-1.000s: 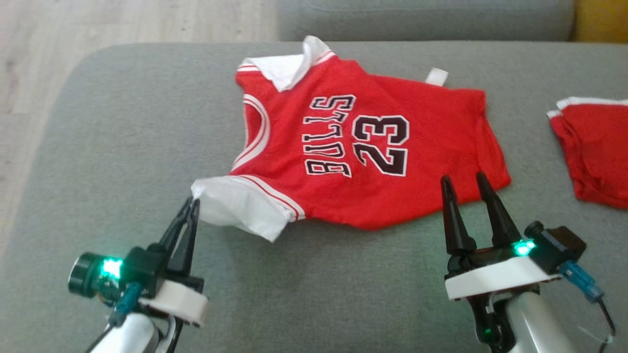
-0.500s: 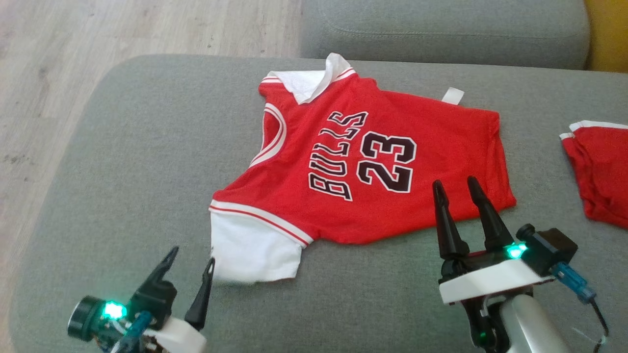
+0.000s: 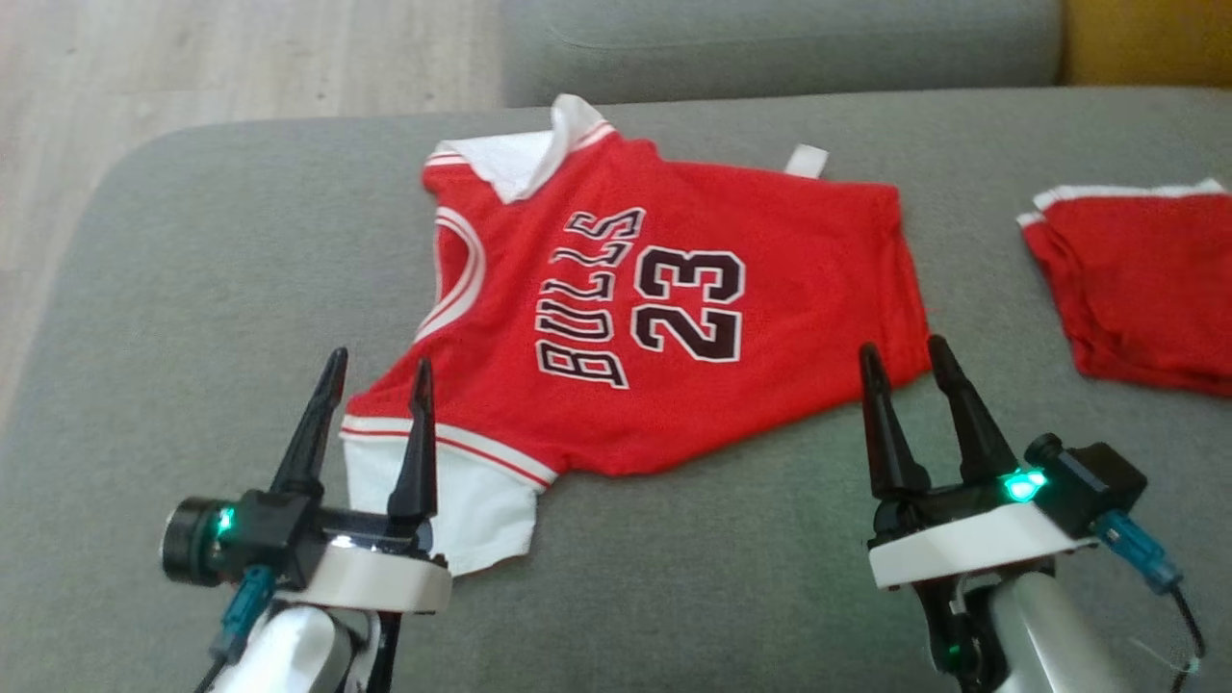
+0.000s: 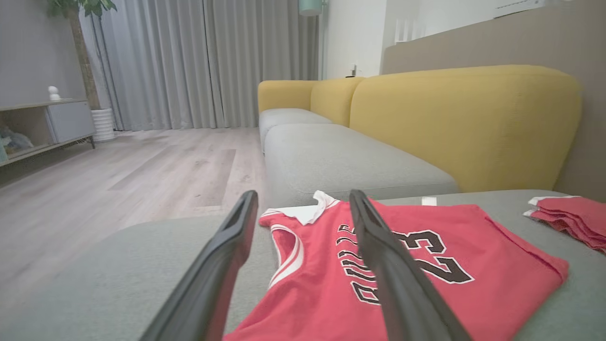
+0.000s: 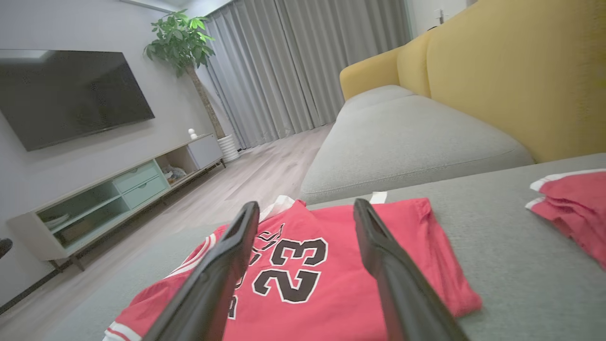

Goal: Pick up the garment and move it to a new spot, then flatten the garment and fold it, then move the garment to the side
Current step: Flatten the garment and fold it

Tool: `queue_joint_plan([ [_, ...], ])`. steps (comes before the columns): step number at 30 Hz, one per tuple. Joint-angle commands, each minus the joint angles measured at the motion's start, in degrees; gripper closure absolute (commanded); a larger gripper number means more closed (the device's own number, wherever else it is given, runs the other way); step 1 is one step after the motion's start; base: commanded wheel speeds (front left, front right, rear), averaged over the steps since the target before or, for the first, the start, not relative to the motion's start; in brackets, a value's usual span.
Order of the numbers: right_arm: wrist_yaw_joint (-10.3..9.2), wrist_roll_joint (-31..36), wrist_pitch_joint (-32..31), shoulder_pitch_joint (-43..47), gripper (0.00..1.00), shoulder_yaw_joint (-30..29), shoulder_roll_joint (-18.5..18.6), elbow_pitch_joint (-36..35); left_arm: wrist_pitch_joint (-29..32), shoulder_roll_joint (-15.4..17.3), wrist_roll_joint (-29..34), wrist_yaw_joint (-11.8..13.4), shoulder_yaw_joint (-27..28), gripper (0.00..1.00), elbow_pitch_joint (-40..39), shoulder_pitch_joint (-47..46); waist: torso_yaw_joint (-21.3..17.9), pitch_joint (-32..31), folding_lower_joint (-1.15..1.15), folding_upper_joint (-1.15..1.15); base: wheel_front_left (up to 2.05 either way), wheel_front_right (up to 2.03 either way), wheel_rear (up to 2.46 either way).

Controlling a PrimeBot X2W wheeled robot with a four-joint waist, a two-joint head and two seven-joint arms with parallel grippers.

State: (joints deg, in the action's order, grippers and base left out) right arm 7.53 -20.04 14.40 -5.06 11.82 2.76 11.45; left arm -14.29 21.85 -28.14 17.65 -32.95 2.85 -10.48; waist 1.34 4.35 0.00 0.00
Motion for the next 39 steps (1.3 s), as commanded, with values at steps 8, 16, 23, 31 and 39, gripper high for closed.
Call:
queue_joint_plan([
  [8, -0.04, 0.6, 0.6, -2.2, 0.0, -0.9, 0.1, -3.1, -0.7, -2.5, 3.0, -3.4, 5.3, 0.0, 0.1, -3.6, -5.0, 3.4, 0.0, 0.0, 0.0, 0.0, 0.0],
  [16, -0.04, 1.6, -0.5, -6.0, 0.0, -6.0, 0.1, 0.1, -0.7, -5.2, 6.2, -6.7, 7.5, 0.0, 1.3, -4.7, -4.8, 6.7, 0.0, 0.0, 0.0, 0.0, 0.0],
  [23, -0.04, 10.4, -12.4, -15.8, 0.0, -12.6, 0.1, 10.2, -0.7, -7.4, 8.2, -9.5, 8.6, 0.0, 2.7, -5.8, -2.4, 10.3, 0.0, 0.0, 0.0, 0.0, 0.0],
  [31, -0.04, 12.8, -19.6, -24.9, 0.0, -15.3, 0.1, 22.8, -0.7, -9.4, 10.3, -11.9, 10.1, 0.0, 4.3, -7.0, -0.3, 13.0, 0.0, 0.0, 0.0, 0.0, 0.0],
  [39, -0.04, 14.2, -18.8, -31.4, 0.0, -16.7, 0.1, 36.3, -0.7, -10.8, 12.0, -13.7, 11.6, 0.0, 5.1, -6.9, 0.1, 13.7, 0.0, 0.0, 0.0, 0.0, 0.0],
])
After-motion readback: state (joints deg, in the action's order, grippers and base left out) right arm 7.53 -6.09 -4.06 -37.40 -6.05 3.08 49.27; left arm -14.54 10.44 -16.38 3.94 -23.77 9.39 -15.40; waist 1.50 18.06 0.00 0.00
